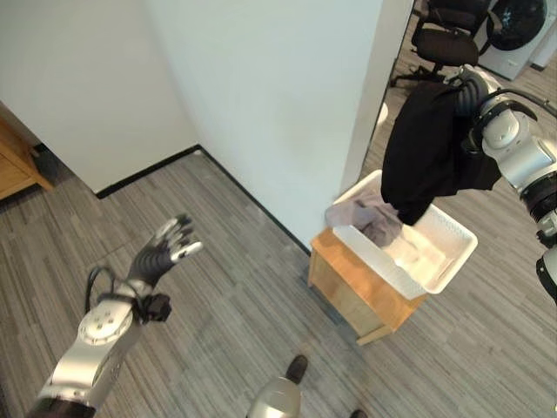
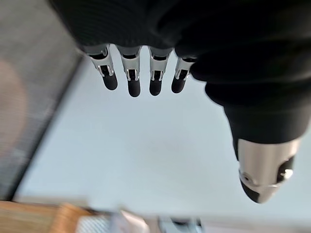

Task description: Pick up bed clothes into laundry basket.

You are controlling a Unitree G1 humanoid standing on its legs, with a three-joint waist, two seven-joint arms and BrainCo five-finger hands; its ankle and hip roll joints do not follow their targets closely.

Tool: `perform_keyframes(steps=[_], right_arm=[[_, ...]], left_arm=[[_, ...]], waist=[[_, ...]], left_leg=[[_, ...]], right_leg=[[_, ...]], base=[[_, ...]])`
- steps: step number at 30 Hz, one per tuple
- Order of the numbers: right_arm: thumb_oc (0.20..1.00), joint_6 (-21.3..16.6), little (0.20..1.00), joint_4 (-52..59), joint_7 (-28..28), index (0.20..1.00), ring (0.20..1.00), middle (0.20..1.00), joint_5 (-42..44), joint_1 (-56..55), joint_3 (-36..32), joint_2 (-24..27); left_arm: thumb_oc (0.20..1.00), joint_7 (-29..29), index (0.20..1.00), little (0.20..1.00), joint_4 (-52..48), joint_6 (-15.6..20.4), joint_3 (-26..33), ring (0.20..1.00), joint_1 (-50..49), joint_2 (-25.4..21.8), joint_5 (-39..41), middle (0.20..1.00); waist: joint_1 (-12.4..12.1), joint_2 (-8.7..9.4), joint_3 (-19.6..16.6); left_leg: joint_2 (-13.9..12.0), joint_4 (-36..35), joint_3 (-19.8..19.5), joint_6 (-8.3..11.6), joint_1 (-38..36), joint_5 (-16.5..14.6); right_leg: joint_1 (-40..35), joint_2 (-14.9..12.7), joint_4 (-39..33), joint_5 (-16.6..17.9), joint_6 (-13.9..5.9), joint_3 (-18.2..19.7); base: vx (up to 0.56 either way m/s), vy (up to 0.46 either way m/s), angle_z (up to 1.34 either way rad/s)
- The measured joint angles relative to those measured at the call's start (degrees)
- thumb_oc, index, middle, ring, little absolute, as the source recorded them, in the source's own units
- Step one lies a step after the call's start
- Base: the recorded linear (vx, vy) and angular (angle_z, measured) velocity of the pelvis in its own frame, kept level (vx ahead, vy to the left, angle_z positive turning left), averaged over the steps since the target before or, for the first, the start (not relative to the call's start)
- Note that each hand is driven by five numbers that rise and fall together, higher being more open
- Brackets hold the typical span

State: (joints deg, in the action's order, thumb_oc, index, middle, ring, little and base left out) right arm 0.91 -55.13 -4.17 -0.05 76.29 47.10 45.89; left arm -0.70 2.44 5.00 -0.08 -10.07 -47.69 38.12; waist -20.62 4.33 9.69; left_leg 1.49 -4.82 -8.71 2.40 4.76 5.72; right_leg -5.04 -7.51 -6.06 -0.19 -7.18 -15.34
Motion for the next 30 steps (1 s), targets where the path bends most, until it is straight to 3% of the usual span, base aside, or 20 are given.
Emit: perform_keyframes(steps=[2,7,18,30], right_arm=[[0.200,0.1,0.200,-0.9,0.1,0.200,0.200,0.200,-0.1,0.0,0.5,0.6],[0.200,0.3,0.200,-3.0,0.5,0.200,0.200,0.200,-2.4,-0.1,0.5,0.9],[0.200,1.7,0.200,-9.5,1.0,0.200,0.200,0.200,-6.0,-1.0,-1.2,0.9],[0.200,2.2,0.200,-8.8,0.9,0.200,0.200,0.200,-6.2,-8.3,-6.2,-0.4]], left_arm=[[1.000,0.3,1.000,1.000,0.3,-0.4,2.0,1.000,-3.5,4.0,0.0,1.000],[1.000,0.3,1.000,1.000,0.7,-0.7,2.7,1.000,-6.5,8.2,-0.1,1.000],[1.000,0.4,1.000,1.000,0.8,-0.8,4.3,1.000,-6.1,8.8,-0.1,1.000],[1.000,1.0,1.000,1.000,1.3,-0.7,5.8,1.000,-3.1,10.0,-0.2,1.000]], waist=[[0.0,0.03,0.0],[0.0,0.05,0.1],[-0.1,-1.12,2.0],[-1.5,-3.44,8.1]], left_leg=[[0.2,0.0,0.1,-0.15,0.0,0.1],[0.0,0.0,0.2,-0.16,0.9,0.1],[-0.2,0.2,0.2,-0.21,3.2,0.2],[-0.2,1.4,-0.4,-0.21,6.2,0.2]], right_leg=[[0.1,-0.2,0.0,0.1,-0.08,0.1],[1.1,-0.1,0.0,0.1,-0.04,0.2],[3.2,0.2,0.0,0.2,0.13,0.1],[5.5,0.5,0.2,0.4,0.39,-0.6]], base=[[0.00,0.000,0.00],[-0.02,0.006,-0.02],[-0.01,0.005,0.00],[0.00,0.002,0.02]])
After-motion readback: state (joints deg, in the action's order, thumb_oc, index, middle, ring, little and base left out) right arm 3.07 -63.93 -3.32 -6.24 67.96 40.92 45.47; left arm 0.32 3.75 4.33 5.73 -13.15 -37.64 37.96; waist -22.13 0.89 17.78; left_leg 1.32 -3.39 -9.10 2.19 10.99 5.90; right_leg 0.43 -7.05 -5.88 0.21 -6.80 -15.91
